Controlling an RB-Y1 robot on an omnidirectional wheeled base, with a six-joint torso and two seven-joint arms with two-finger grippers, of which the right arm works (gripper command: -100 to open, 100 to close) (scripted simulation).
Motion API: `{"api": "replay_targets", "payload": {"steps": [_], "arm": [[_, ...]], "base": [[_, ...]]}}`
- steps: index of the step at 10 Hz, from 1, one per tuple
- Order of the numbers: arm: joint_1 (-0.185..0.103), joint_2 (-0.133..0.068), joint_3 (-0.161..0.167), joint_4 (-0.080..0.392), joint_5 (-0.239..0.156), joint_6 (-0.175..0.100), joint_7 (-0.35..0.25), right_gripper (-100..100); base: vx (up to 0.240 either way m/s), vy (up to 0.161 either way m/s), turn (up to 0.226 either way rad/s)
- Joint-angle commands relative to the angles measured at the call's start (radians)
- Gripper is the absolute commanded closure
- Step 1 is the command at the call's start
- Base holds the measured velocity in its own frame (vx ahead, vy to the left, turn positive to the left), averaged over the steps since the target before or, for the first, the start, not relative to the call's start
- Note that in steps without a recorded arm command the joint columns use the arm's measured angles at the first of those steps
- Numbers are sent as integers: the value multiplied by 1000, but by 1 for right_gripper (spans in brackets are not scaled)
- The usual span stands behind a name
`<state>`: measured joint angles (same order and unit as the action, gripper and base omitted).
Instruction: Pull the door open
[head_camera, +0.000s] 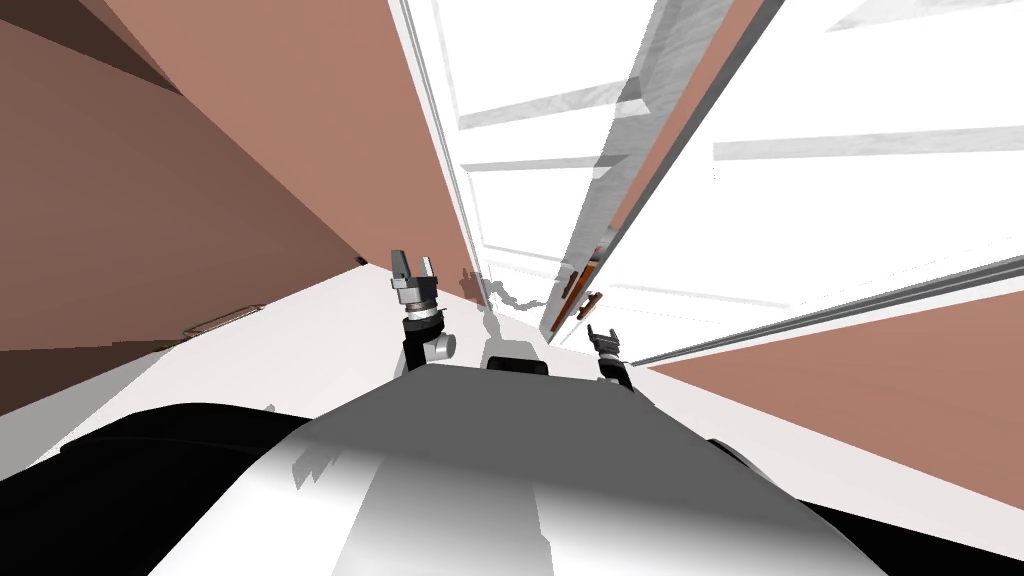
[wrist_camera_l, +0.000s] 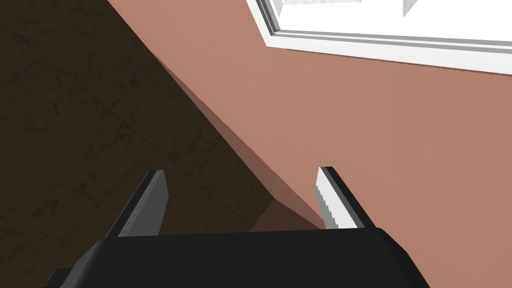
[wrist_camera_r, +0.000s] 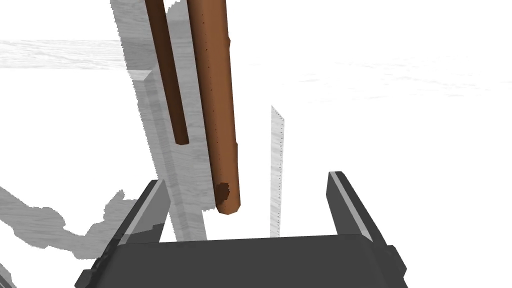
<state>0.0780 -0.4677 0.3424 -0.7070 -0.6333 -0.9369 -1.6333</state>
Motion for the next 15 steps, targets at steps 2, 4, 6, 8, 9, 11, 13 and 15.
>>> {"api": "replay_targets", "payload": {"steps": [2,4,6,8,9,11,13,15], "arm": [[-13,11,-10,9,-2,8,13,-100],[-32,16,-15,5,-2,11,18,-100],[-24,15,-14,3,-2,10,18,100],[-24,15,-14,3,-2,10,18,100],[-24,15,-14,3,-2,10,18,100],[-24,15,-14,3,-2,10,18,100],[-12,2,26,-11,17,-5,-7,100],[-1,-20,61,-26,35,-26,-34,100]], "base": [[184,-65,41],[228,-1,78],[45,5,3],[-33,10,20],[-19,0,-4],[-6,0,0],[-154,-52,80],[-194,-103,71]]}}
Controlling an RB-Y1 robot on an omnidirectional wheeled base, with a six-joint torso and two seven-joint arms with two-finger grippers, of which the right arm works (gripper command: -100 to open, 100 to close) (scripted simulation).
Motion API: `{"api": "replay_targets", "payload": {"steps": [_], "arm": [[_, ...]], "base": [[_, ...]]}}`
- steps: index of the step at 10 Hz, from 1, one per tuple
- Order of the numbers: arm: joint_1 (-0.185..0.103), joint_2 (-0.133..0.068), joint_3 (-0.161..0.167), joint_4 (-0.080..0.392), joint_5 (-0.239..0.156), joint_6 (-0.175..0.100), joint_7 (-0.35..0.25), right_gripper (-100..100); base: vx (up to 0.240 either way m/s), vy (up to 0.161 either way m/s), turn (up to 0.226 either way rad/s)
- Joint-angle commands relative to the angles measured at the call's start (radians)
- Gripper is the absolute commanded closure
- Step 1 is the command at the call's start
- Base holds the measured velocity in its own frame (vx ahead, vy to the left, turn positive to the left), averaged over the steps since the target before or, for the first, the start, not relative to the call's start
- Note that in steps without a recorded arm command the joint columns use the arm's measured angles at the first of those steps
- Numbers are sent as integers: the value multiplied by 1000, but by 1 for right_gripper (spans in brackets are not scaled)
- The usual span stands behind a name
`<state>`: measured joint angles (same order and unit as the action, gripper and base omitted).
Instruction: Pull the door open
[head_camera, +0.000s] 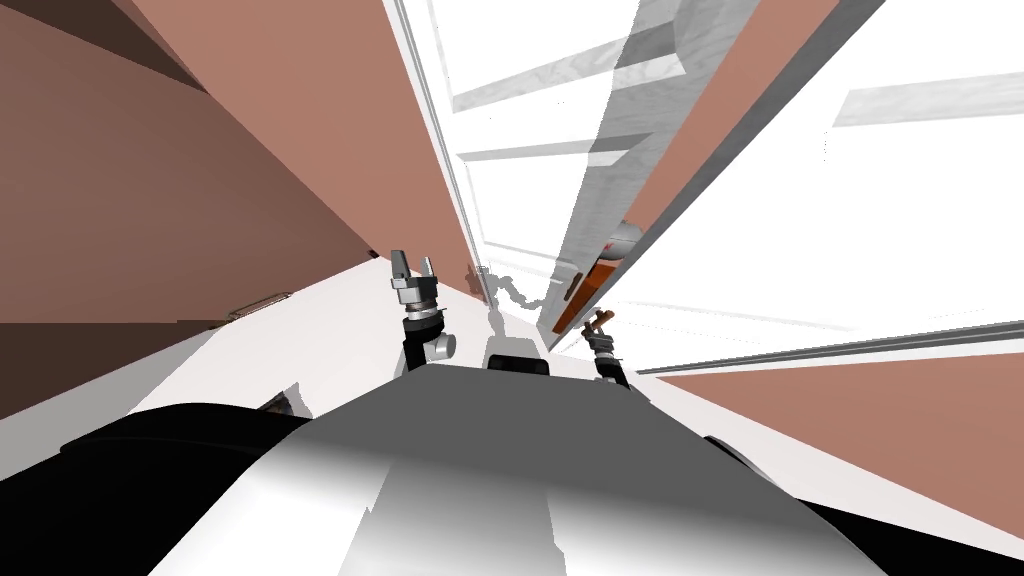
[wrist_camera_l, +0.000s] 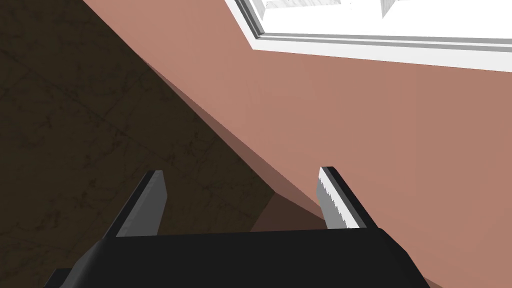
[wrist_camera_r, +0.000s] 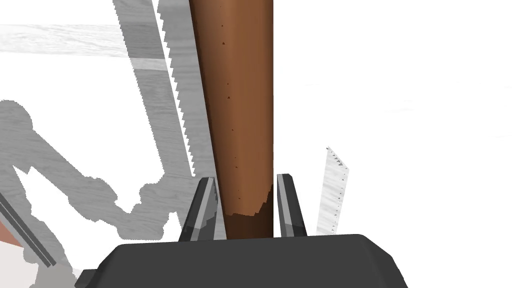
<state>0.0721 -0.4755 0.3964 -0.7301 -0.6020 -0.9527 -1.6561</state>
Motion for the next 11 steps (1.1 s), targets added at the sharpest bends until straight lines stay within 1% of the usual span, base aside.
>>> {"api": "replay_targets", "payload": {"steps": [1,2,4,5,6,7,9,10,11], "arm": [[11,-24,25,-11,13,-22,-25,100],[18,-40,51,-22,26,-38,-44,100],[26,-57,78,-34,40,-55,-65,100],[29,-49,73,-26,37,-43,-58,100],[44,-66,98,-20,46,-78,-80,100],[47,-71,102,-18,48,-86,-85,100],[60,-91,124,-12,57,-125,-107,100],[63,-96,129,-11,59,-135,-113,100],[70,-106,140,-8,63,-154,-124,100]], "base": [[-238,-56,71],[-259,-41,73],[-213,-78,62],[-109,-25,15],[-178,-33,150],[-232,-81,139],[-188,-82,136],[-154,-48,77],[-172,-53,86]]}}
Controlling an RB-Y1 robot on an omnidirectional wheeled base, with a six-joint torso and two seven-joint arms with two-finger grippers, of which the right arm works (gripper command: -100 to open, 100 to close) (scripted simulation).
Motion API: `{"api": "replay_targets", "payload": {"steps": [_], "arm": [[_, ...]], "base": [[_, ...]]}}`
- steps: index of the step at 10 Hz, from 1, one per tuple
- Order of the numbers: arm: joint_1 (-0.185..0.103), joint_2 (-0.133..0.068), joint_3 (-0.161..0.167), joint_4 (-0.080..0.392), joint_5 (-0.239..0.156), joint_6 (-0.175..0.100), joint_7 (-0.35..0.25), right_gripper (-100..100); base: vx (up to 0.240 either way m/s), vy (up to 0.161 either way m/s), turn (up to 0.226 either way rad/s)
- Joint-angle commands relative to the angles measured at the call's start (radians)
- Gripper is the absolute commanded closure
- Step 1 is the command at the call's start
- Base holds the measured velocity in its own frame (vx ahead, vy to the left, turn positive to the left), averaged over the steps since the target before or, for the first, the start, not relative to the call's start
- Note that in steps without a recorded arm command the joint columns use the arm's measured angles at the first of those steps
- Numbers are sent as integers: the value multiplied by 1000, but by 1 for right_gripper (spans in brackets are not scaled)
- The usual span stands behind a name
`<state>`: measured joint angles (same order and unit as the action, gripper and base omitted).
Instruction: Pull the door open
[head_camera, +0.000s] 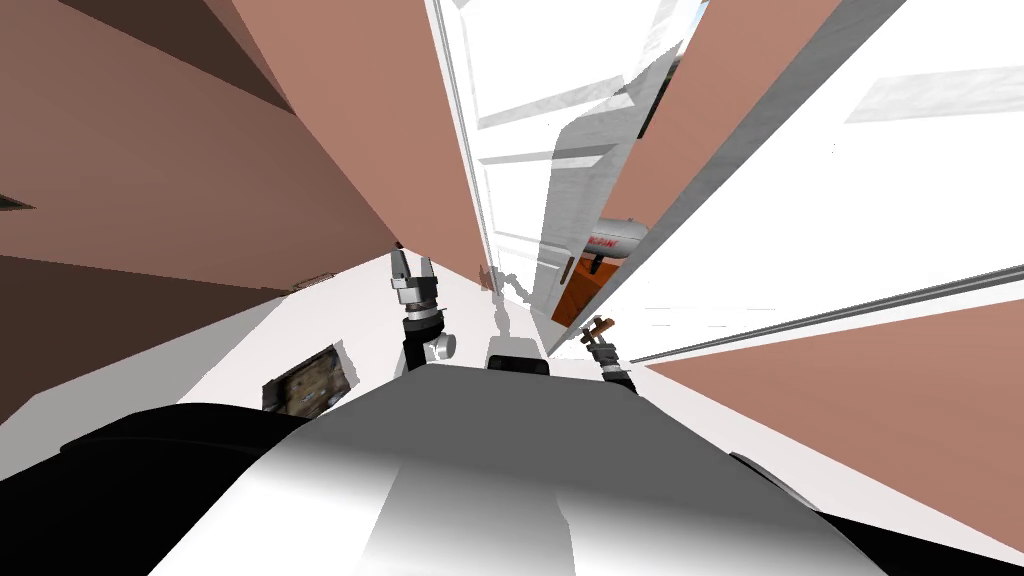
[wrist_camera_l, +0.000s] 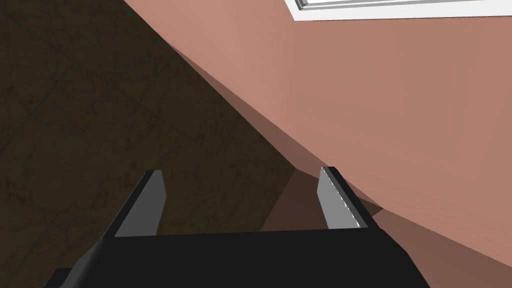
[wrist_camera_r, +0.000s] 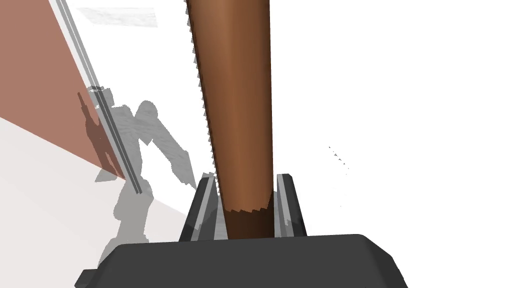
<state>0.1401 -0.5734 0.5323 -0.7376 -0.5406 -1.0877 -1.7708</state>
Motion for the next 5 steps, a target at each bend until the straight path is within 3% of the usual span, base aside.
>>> {"api": "replay_targets", "payload": {"steps": [1,2,3,5], "arm": [[7,-17,13,2,5,-35,-19,100],[12,-24,20,4,8,-48,-27,100],[7,-15,19,12,8,-32,-22,100],[13,-24,36,27,14,-63,-38,100]], "base": [[-207,-70,123],[-169,-79,106],[-65,-32,22],[-180,-59,178]]}}
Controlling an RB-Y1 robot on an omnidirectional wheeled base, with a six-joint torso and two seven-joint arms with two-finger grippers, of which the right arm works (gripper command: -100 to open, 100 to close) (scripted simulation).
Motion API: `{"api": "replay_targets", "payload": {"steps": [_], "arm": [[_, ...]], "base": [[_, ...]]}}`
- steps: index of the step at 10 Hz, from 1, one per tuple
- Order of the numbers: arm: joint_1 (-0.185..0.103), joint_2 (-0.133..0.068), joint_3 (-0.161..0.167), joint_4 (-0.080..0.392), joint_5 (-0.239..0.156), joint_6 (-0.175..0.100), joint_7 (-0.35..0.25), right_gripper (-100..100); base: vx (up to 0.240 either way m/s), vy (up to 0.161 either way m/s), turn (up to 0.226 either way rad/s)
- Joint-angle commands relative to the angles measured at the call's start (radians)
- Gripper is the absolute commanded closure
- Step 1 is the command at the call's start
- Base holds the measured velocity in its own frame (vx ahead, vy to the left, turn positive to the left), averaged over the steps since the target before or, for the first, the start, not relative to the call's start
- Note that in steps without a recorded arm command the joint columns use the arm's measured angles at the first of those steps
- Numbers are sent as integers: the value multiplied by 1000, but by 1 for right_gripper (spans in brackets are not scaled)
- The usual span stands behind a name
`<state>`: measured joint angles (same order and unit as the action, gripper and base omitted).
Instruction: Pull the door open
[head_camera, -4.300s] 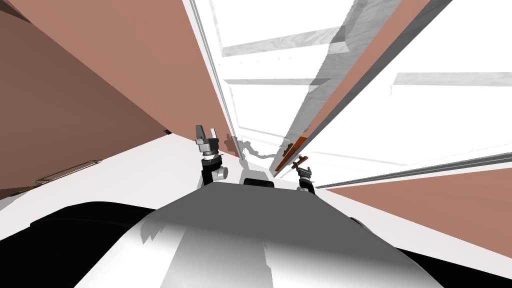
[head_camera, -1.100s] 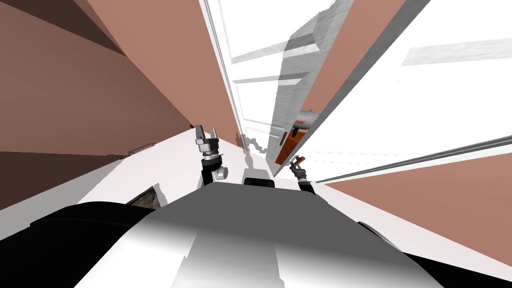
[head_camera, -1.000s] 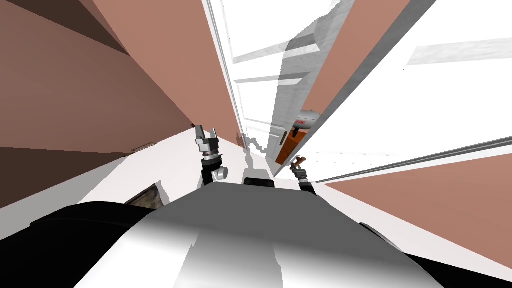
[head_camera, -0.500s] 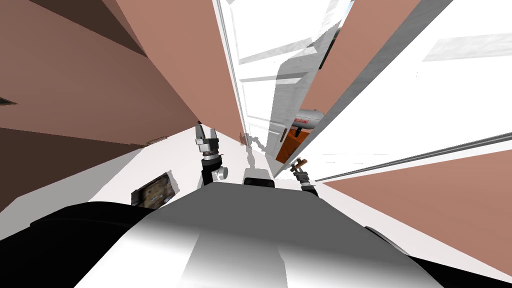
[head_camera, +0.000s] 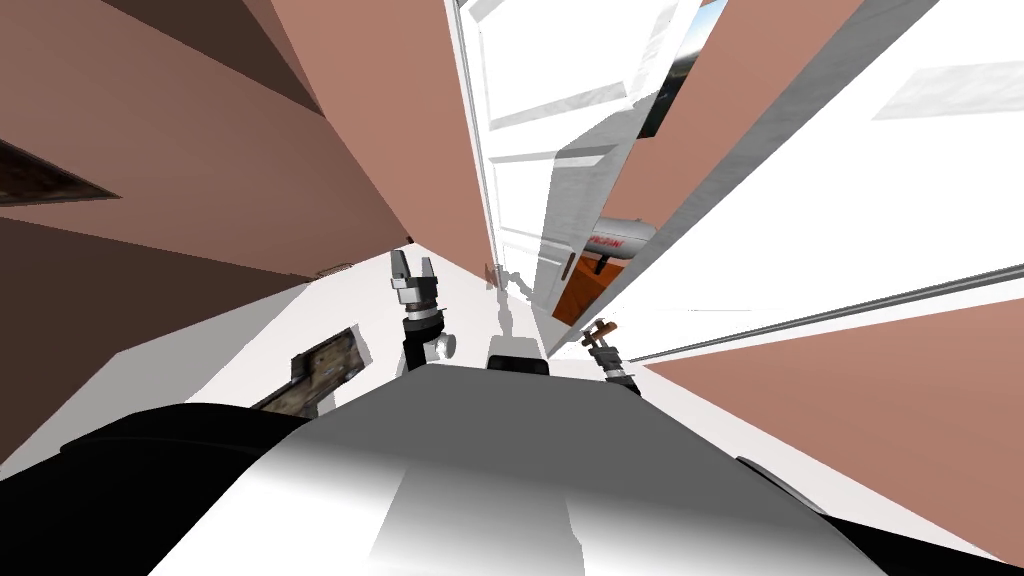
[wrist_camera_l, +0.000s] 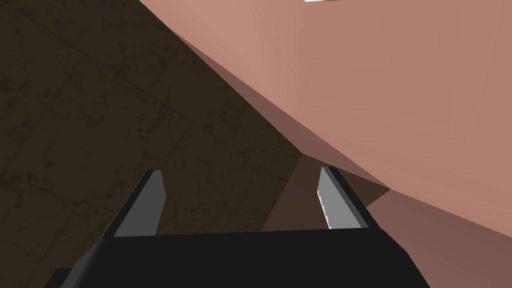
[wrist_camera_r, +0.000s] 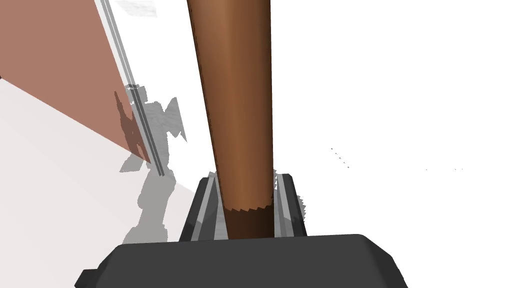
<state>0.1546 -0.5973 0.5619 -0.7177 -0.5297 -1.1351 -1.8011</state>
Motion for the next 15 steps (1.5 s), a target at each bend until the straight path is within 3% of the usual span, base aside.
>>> {"api": "replay_targets", "payload": {"steps": [1,6,7,15], "arm": [[0,-4,11,13,5,-28,-13,100],[7,-26,38,44,15,-95,-44,100],[9,-21,40,48,16,-82,-43,100],[-8,-29,62,91,22,-131,-68,100]], "base": [[-241,-115,177],[-231,-85,146],[-88,-29,19],[-203,-80,160]]}}
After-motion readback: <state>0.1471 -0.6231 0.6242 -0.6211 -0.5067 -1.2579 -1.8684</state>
